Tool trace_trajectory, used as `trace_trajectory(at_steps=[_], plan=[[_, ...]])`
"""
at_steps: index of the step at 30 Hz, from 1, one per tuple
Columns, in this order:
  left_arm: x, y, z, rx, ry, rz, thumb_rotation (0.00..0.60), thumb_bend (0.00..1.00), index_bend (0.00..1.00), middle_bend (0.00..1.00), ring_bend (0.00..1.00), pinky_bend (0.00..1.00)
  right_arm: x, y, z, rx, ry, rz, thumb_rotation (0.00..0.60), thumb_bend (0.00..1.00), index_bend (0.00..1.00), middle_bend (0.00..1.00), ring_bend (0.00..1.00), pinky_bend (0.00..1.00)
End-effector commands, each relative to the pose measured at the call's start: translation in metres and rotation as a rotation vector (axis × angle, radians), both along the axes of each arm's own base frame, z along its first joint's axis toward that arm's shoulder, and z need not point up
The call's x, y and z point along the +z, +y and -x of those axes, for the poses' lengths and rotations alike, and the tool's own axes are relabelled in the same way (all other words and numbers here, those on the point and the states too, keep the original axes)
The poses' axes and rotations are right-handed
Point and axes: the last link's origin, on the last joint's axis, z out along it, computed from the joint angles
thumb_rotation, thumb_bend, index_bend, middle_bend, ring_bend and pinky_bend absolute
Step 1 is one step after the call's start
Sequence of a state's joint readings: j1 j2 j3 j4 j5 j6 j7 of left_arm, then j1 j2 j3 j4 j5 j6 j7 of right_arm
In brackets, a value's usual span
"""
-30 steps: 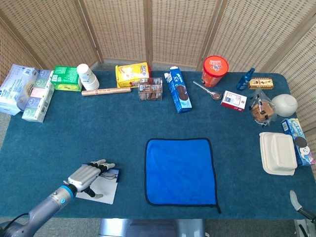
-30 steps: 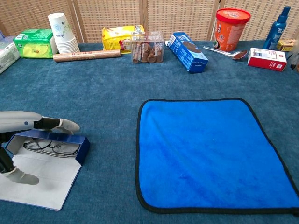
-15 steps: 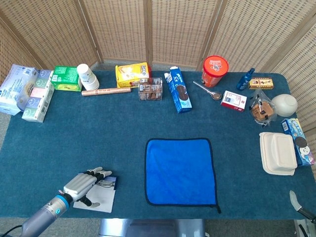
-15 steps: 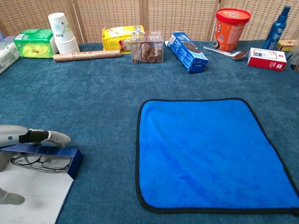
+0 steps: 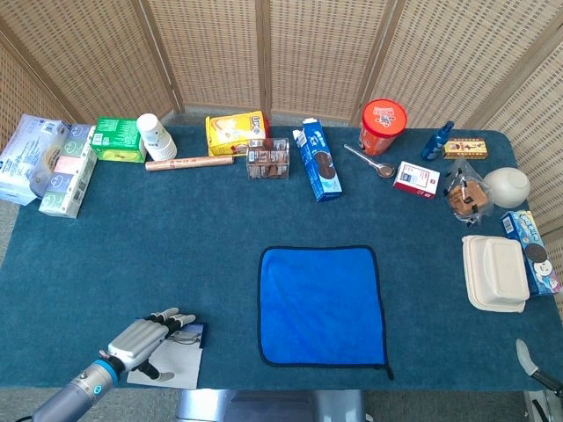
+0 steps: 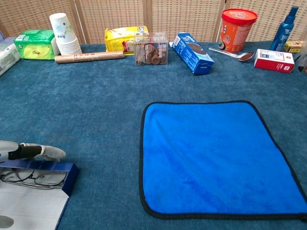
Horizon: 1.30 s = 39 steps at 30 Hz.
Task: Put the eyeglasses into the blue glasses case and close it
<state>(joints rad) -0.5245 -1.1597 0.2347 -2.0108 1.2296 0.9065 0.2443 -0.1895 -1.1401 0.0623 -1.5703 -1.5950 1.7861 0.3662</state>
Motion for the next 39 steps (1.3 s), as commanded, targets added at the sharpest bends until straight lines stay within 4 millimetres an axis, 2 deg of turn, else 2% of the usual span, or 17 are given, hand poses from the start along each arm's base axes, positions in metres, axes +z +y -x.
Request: trace_trajectory(at_steps=[1, 17, 27, 34, 39], plan=[[0.002, -0.005, 0.002, 0.010, -0.002, -0.001, 0.529, 0.15, 0.00, 0.13, 0.00, 0.12, 0.000, 0.000, 0.000, 0.005, -0.001, -0.004, 0.340, 0.34, 0.03, 0.13, 0.00, 0.06], [0.006, -0.027, 0.011, 0.068, -0.018, -0.008, 0.525, 0.15, 0.00, 0.12, 0.00, 0.12, -0.002, -0.004, 0.003, 0.025, -0.006, -0.023, 0.338, 0.34, 0.03, 0.13, 0.00, 0.06], [0.008, -0.031, 0.012, 0.078, -0.037, -0.033, 0.532, 0.15, 0.00, 0.12, 0.00, 0.12, -0.001, -0.003, 0.006, 0.033, -0.012, -0.024, 0.337, 0.34, 0.03, 0.13, 0.00, 0.06], [0.020, -0.029, 0.011, 0.032, -0.073, -0.185, 0.533, 0.15, 0.00, 0.10, 0.00, 0.13, -0.001, -0.002, 0.005, 0.042, -0.011, -0.027, 0.340, 0.34, 0.03, 0.13, 0.00, 0.06], [0.025, -0.050, 0.014, -0.056, -0.079, -0.291, 0.530, 0.15, 0.00, 0.09, 0.00, 0.10, -0.005, -0.006, 0.003, 0.060, -0.013, -0.041, 0.334, 0.34, 0.03, 0.13, 0.00, 0.06]])
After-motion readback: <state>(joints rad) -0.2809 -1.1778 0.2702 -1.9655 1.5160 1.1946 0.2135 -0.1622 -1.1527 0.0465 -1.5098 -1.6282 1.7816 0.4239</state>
